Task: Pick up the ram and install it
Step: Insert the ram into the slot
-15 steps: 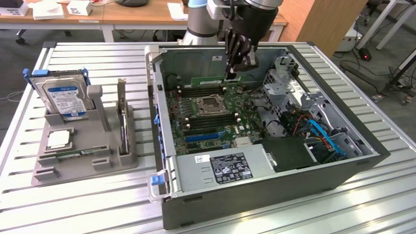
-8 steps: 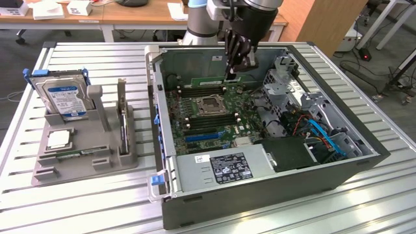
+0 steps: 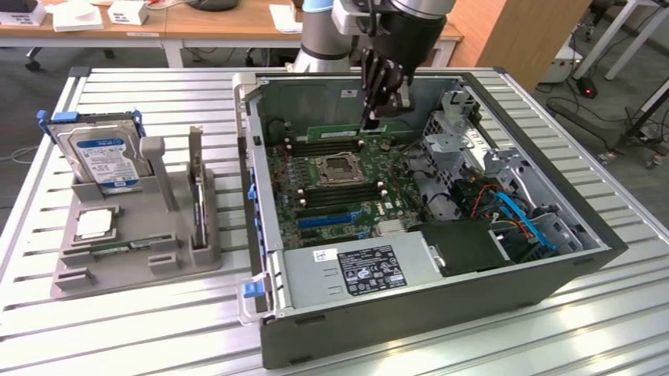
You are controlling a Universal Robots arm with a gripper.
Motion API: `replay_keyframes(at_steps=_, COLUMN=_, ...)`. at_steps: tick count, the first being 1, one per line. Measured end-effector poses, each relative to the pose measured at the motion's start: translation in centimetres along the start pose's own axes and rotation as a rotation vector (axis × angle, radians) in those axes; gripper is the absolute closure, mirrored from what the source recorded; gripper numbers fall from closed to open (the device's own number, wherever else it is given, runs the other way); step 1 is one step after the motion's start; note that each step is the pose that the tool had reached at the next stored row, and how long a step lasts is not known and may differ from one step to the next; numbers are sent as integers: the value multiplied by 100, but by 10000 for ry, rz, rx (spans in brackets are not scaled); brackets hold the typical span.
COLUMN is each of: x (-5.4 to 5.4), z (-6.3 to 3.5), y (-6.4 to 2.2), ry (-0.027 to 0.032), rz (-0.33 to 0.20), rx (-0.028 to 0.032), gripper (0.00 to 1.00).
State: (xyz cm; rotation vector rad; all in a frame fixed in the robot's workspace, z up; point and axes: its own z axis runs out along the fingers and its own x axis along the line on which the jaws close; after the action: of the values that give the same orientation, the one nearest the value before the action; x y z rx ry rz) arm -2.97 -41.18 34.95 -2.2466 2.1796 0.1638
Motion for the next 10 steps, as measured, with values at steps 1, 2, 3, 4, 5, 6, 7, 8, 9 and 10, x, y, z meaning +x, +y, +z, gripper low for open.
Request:
replay_keyframes(at_steps=1, x=1, z=11, y=-1, ry=-1, rz=0, rx=0, gripper=89)
replay_keyframes(at_steps=2, x=1, z=19, y=-1, ry=-1, rz=0, rx=0, gripper=89)
replay_keyframes(at_steps=3, x=1, z=19, y=-1, ry=-1, rz=0, rx=1, gripper=89)
replay_keyframes(at_steps=4, x=2, z=20, y=-1, ry=-1, rz=0, rx=1, gripper=89)
replay_keyframes(at_steps=5, x=2, z=20, y=-1, ry=0, rz=0, rx=0, gripper=89)
replay_keyframes(at_steps=6, x=2, z=20, y=-1, ry=-1, rz=0, rx=0, gripper=89)
replay_keyframes(at_steps=7, x=2, z=20, y=-1, ry=-1, rz=-1, rx=1, gripper=89)
replay_keyframes(at_steps=8, x=2, z=20, y=-1, ry=-1, rz=0, rx=1, gripper=89)
replay_keyframes(at_steps=9, x=1, z=20, y=-1, ry=-1, rz=0, rx=1, gripper=89)
replay_keyframes(at_steps=10, x=2, z=22, y=-1, ry=-1, rz=0, rx=1, gripper=89)
